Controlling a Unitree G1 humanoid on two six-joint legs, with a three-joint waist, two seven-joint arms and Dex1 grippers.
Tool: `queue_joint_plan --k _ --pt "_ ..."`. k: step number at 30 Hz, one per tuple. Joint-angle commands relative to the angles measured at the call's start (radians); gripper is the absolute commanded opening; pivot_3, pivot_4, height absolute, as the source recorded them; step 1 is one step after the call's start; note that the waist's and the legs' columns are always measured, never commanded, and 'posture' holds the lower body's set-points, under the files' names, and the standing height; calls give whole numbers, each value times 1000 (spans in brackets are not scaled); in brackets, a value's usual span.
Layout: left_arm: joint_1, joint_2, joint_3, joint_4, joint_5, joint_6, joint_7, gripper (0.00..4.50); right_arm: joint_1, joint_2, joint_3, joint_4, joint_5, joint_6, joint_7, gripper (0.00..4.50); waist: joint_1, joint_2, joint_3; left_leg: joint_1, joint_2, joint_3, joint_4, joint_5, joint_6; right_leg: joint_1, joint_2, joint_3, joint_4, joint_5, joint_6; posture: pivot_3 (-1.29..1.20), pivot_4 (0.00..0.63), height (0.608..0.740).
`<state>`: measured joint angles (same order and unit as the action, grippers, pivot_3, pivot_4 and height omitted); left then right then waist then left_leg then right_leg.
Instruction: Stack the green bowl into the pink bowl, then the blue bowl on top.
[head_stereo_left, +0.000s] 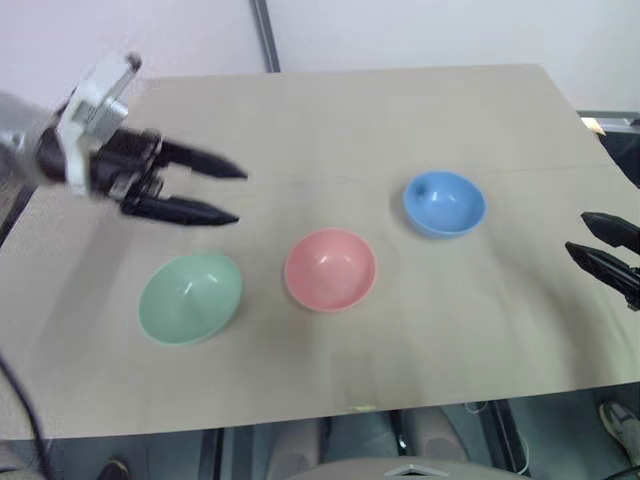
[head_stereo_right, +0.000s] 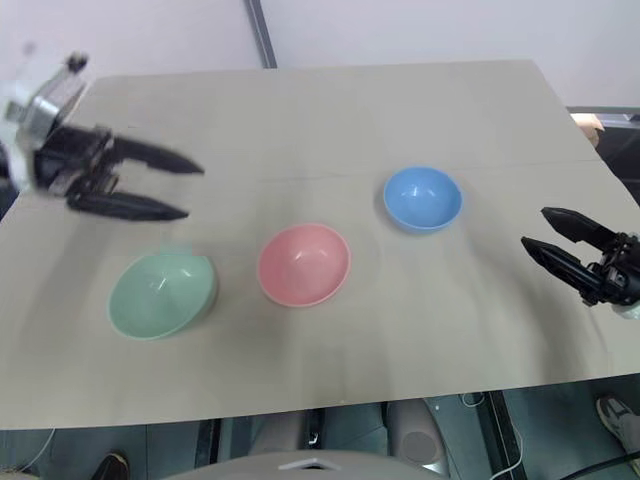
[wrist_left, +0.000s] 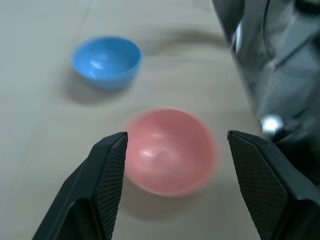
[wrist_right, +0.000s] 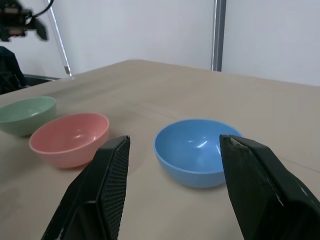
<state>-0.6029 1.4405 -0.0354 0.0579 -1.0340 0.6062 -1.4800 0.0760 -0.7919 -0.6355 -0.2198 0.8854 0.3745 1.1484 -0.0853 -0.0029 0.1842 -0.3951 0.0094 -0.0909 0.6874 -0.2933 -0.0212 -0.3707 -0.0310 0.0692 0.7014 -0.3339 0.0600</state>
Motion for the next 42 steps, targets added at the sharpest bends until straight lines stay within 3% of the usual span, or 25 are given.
queue_joint_plan --k 1,3,6,11,15,22,29,42 --pt "258 13 396 -78 -3 185 -9 3352 -29 -31 -11 11 0 -3 17 3171 6 0 0 0 0 1 0 0 0 0 0 0 1 0 0 0 150 740" --pt "508 -37 618 -161 137 201 -79 3352 -55 -39 8 30 -6 -2 25 3171 10 2 1 2 0 2 0 0 0 0 0 1 2 0 0 0 150 740" --pt "776 -65 803 -267 239 150 -134 3352 -86 -45 28 52 -11 -1 36 3171 18 2 2 3 0 6 -2 0 0 0 1 2 2 0 0 0 150 740" --pt "1056 -50 918 -304 362 -32 -134 3352 -104 -47 35 61 -8 7 63 3171 46 2 2 3 1 6 -2 0 0 1 -1 1 1 0 0 0 150 740" --pt "1146 -46 907 -277 434 -181 -134 3352 -70 -66 -2 34 42 39 139 3171 50 2 2 2 1 6 -3 0 0 1 -2 0 -3 0 0 0 150 740" --pt "1132 -3 795 -204 497 -326 -134 3352 7 -153 -55 -19 69 59 316 3171 45 3 2 1 0 6 -5 0 0 1 -2 0 -5 0 0 0 150 740" --pt "1078 29 719 -167 499 -356 -134 3352 85 -202 -89 -102 55 56 411 3171 44 3 2 1 0 7 -5 0 0 1 -1 1 -5 0 0 0 150 740" --pt "919 39 485 -126 653 -545 -134 3352 81 -200 -82 -118 18 44 386 3171 44 3 3 1 0 7 -5 0 0 1 -1 1 -5 0 0 0 150 740"
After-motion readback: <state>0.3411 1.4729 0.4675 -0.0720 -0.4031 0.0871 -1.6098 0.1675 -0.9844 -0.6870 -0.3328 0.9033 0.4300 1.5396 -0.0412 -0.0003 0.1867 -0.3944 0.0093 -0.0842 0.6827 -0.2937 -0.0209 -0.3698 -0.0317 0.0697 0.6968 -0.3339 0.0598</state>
